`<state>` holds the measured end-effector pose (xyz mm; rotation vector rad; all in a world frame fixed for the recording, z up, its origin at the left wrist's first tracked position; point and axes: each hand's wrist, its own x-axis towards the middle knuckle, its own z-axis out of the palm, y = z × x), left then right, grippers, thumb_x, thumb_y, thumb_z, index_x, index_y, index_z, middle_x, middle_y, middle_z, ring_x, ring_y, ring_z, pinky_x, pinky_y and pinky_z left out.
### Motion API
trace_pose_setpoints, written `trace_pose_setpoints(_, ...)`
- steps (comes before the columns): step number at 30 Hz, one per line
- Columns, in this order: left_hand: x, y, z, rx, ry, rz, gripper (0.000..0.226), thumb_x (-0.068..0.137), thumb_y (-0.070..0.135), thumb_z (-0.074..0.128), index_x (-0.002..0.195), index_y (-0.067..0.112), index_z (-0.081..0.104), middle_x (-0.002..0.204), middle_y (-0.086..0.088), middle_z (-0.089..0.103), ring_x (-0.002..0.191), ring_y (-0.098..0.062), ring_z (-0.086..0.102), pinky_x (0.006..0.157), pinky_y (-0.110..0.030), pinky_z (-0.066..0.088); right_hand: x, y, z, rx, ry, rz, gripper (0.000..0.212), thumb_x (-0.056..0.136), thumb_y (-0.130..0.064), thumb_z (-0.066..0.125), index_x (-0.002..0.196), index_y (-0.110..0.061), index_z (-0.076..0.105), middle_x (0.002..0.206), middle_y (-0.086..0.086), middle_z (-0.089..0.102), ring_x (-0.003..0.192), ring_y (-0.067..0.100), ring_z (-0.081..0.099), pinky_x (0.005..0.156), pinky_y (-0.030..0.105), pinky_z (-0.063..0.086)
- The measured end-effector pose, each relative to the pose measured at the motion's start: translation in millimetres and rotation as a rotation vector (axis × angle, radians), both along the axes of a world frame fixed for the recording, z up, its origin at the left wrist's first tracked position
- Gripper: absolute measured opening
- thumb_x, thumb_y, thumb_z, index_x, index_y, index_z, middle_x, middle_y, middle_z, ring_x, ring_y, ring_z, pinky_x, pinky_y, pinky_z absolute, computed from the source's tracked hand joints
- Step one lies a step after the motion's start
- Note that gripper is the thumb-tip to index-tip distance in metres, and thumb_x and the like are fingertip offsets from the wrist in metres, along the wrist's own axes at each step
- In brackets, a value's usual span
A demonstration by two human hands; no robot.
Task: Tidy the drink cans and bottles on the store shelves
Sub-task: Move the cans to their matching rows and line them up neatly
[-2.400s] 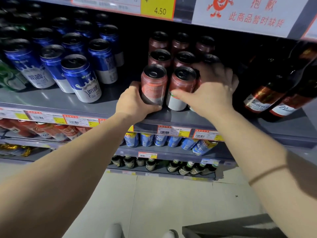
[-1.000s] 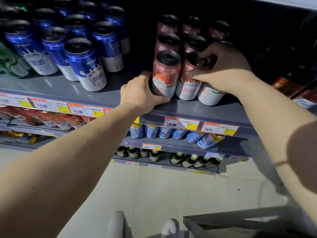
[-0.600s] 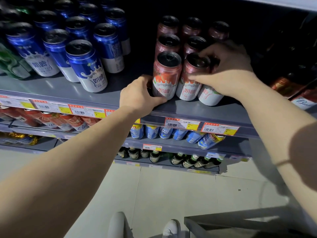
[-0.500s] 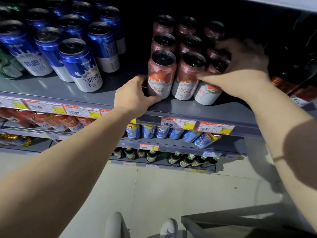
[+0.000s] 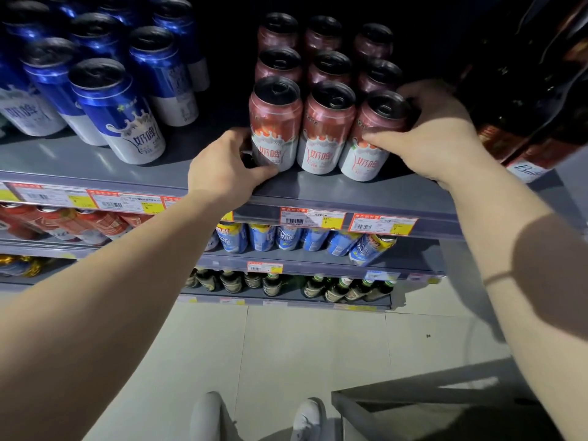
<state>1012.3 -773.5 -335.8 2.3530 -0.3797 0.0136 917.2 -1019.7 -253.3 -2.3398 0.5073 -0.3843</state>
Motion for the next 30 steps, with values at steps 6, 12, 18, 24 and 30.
trace_pose_setpoints(6,-6,-2,9,0.006,-0.023,-0.017,0.072,0.067,0.059,0.076,0.126,0.025,0.054,0.117,0.005,0.066,0.109,-0.020,0.060,0.083,-0.034,0.047,-8,6,-3,0.050,-0.067,-0.028,0.071,0.069,-0.030,0.084,0.132,-0.023,0.052,0.112,-0.014,0.058,0.101,0.001,0.058,0.084,0.014,0.045)
trace_pose_setpoints(12,-62,-28,27,-0.196,-0.239,0.101,0.078,0.068,0.037,0.083,0.131,0.008,0.047,0.127,-0.013,0.052,0.121,-0.027,0.042,0.100,-0.025,0.030,-60,18,-32,0.083,-0.076,-0.193,0.071,0.075,-0.041,0.078,0.135,-0.025,0.045,0.123,-0.005,0.051,0.105,0.011,0.053,0.093,0.034,0.048)
trace_pose_setpoints(18,-78,-52,20,-0.367,-0.141,0.215,0.079,0.071,0.040,0.079,0.136,0.016,0.041,0.131,-0.001,0.042,0.123,-0.021,0.041,0.104,-0.036,0.040,-111,-20,-48,0.124,-0.102,-0.404,0.052,0.080,-0.028,0.077,0.126,-0.026,0.053,0.114,-0.005,0.055,0.099,0.010,0.056,0.091,0.034,0.050)
trace_pose_setpoints(24,-70,-42,0,-0.364,-0.086,0.242,0.069,0.073,0.038,0.080,0.129,0.017,0.045,0.120,0.004,0.046,0.113,-0.016,0.051,0.099,-0.037,0.045,-122,-51,-49,-0.045,0.066,-0.234,0.050,0.086,-0.028,0.068,0.134,-0.030,0.052,0.122,0.000,0.056,0.110,0.017,0.054,0.094,0.036,0.043)
trace_pose_setpoints(30,-57,-39,6,-0.402,0.016,0.281,0.066,0.076,0.031,0.081,0.129,0.017,0.045,0.117,0.009,0.056,0.105,-0.003,0.054,0.086,-0.017,0.041,-114,-57,-46,-0.091,0.198,-0.185,0.051,0.090,-0.032,0.063,0.138,-0.038,0.047,0.129,0.004,0.046,0.103,0.031,0.055,0.100,0.039,0.040)
